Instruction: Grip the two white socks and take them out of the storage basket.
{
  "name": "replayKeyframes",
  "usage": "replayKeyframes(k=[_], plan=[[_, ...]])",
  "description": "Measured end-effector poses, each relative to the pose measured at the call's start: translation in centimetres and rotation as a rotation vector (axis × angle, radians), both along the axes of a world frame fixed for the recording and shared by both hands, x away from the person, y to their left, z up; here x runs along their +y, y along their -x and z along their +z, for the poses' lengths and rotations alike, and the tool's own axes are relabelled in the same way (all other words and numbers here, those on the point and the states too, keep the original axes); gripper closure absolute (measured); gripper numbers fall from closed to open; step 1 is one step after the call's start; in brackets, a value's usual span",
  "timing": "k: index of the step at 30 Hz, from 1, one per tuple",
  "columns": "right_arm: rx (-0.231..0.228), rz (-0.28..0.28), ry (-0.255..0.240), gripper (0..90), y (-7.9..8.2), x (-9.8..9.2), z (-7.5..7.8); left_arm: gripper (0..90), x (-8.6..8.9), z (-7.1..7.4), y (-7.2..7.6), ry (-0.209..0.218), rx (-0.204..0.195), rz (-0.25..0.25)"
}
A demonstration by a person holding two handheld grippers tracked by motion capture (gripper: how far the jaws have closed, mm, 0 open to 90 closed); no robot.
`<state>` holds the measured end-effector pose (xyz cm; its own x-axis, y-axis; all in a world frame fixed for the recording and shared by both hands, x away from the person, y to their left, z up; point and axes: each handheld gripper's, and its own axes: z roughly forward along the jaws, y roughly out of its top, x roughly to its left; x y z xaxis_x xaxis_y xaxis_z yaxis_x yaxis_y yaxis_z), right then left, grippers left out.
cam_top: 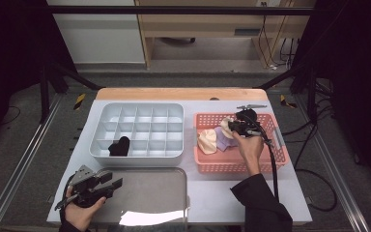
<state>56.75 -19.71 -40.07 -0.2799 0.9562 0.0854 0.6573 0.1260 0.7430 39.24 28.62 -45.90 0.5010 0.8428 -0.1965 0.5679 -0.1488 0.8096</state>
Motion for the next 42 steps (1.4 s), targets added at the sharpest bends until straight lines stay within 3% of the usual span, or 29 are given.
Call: replayKeyframes(k=[5,9,19,23,31,35,42], plan=[[-0.072,0.03,-0.031,78.2,2.1,0.0,2.0,46.8,-0.1,0.0,0.0,-0.011,-0.004,0.003],[-0.126,0.067,-0.027,78.0,3.9,0.5,3.1,46.8,0.0,0.0,0.1,-0.011,-0.006,0.006],[-0.196,0.149,-0.058,77.9,7.9,0.9,5.5,46.2,0.1,0.2,0.1,-0.009,-0.018,0.01],[-0.233,0.204,-0.08,77.6,10.7,1.3,6.3,45.8,0.2,0.3,0.2,0.004,-0.025,0.017],[-0.248,0.277,-0.148,77.6,14.3,1.5,5.3,45.9,0.3,0.5,0.2,0.006,-0.028,0.022],[-0.245,0.301,-0.162,77.5,15.4,1.6,4.8,45.9,0.2,0.4,0.1,0.004,-0.03,0.013],[-0.199,0.358,-0.174,77.3,17.5,2.1,2.5,42.8,0.1,0.4,0.2,-0.009,-0.041,0.028]])
